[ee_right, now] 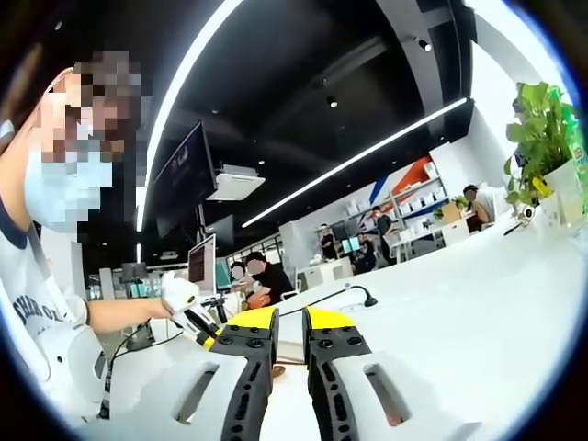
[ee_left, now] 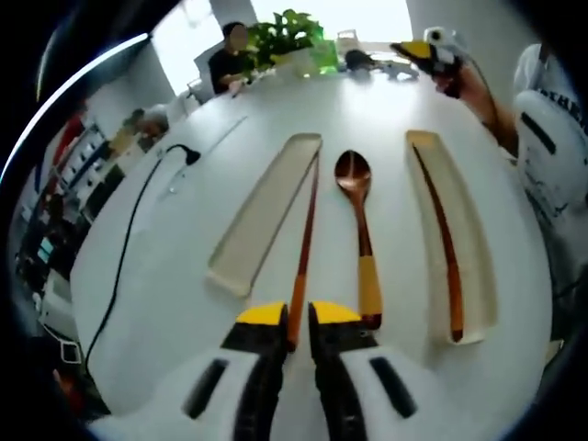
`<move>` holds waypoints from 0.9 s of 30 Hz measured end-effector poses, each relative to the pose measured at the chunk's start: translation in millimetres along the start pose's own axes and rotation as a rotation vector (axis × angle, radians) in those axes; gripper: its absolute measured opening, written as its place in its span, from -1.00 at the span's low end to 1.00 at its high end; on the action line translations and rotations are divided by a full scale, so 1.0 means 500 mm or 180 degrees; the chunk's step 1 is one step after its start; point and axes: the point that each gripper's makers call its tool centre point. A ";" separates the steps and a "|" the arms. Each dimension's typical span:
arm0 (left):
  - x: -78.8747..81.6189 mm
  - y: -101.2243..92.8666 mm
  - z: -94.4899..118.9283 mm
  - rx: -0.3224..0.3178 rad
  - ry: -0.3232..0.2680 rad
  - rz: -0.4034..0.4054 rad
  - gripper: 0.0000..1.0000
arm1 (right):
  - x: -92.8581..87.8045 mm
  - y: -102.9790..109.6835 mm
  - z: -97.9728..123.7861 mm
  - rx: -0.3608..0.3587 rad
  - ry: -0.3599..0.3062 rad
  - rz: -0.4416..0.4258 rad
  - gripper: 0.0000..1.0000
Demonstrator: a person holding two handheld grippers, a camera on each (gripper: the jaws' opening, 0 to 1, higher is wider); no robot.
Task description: Arrange the utensils inside the cutlery case until each visible utensil rests in its matching compartment.
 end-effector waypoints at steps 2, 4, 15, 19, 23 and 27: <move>-0.003 0.001 -0.003 -0.0023 0.0007 0.0015 -0.82 | -0.003 0.001 -0.002 -0.0003 0.0005 -0.0014 -0.81; -0.006 0.003 -0.007 -0.0029 0.0025 0.0021 -0.82 | -0.006 -0.001 -0.002 -0.0011 0.0008 -0.0033 -0.81; -0.008 -0.027 -0.018 -0.0167 0.0084 -0.0045 -0.87 | -0.008 -0.001 -0.004 -0.0032 0.0004 -0.0099 -0.81; -0.010 -0.039 -0.015 -0.0119 0.0218 -0.0252 -0.88 | -0.008 0.000 -0.003 -0.0026 0.0000 -0.0120 -0.81; -0.011 -0.063 -0.017 -0.0123 0.0240 -0.0310 -0.89 | -0.006 0.002 -0.002 -0.0016 -0.0012 -0.0147 -0.81; -0.010 -0.077 -0.015 -0.0005 0.0259 -0.0400 -0.90 | -0.005 0.004 -0.002 -0.0015 -0.0016 -0.0160 -0.81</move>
Point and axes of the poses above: the point that each gripper's makers call its tool centre point, and the gripper's own axes: z roughly backward along the fingers, y roughly to its left, x roughly out of its top, and after that the axes turned 13 degrees about y, right-handed
